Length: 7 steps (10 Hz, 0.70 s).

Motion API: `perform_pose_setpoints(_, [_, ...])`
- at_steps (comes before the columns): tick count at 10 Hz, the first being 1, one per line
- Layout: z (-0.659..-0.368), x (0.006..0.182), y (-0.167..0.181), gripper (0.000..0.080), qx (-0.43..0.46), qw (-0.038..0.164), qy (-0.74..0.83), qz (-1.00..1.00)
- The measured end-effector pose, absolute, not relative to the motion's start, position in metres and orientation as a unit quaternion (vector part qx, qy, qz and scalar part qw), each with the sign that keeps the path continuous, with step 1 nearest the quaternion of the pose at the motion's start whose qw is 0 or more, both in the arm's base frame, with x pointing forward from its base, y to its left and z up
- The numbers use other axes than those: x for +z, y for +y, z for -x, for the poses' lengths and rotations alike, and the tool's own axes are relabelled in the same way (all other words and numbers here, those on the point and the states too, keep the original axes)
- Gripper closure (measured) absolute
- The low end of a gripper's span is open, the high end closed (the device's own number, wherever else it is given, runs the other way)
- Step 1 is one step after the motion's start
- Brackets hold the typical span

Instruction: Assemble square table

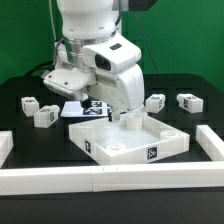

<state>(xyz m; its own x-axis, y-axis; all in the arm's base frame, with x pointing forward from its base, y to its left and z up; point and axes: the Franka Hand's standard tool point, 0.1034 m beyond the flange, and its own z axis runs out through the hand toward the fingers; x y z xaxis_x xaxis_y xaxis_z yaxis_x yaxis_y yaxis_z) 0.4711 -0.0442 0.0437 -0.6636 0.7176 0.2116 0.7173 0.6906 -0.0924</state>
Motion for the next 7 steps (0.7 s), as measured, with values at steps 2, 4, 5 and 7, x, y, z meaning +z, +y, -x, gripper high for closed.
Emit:
perform_pose_setpoints(2, [-0.441,0.034,-0.065,0.015,-0.011,0.115,-0.9,0.419])
perform_pose_setpoints(4, [-0.43,0.023,-0.072,0.015,-0.018,0.129,-0.888,0.44])
perform_pose_setpoints(5, [-0.428,0.016,-0.071,0.015,-0.016,0.137,-0.884,0.447])
perform_pose_setpoints(7, [-0.437,0.014,-0.062,0.015,-0.009,0.136,-0.876,0.462])
